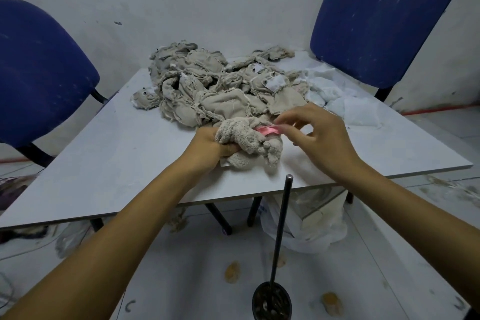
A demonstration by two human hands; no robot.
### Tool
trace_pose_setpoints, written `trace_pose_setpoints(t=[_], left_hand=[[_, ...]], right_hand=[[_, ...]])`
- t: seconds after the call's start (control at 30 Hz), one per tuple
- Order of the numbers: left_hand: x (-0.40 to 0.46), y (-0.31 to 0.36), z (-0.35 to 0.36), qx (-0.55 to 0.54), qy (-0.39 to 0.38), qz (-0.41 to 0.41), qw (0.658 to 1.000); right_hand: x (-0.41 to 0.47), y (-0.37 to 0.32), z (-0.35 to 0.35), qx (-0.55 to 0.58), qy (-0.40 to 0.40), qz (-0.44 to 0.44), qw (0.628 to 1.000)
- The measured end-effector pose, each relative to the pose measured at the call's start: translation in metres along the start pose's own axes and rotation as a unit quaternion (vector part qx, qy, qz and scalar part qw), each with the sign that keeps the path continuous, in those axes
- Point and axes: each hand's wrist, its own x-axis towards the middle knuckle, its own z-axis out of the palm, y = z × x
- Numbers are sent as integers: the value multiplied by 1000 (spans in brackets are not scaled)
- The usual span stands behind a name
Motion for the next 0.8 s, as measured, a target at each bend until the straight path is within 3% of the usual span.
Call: trace_pose_setpoints(t=[0.23,0.33,0.43,0.6,0.73,0.8], left_hand=[[-2,3,5,7,-15,6,1000],[-2,2,-1,1,-8,-3,1000],[-3,1,-9,-38,2,-19,999],[-5,3,-4,-2,-15,-19,1000],[-5,0,-5,46,-17,-13,999],[-3,-2,-14,84,10,-9,996]], right_hand=[[-4,2,4,-129,-35,-67,989],[-3,4,0,-178,-25,-48,983],[1,8,-11,-143,-7,-29,989],[-4,1,-1,-126,-63,-66,988],[-3,5,5,-177,-35,-85,980],[1,15,-2,-225,8,-51,973]])
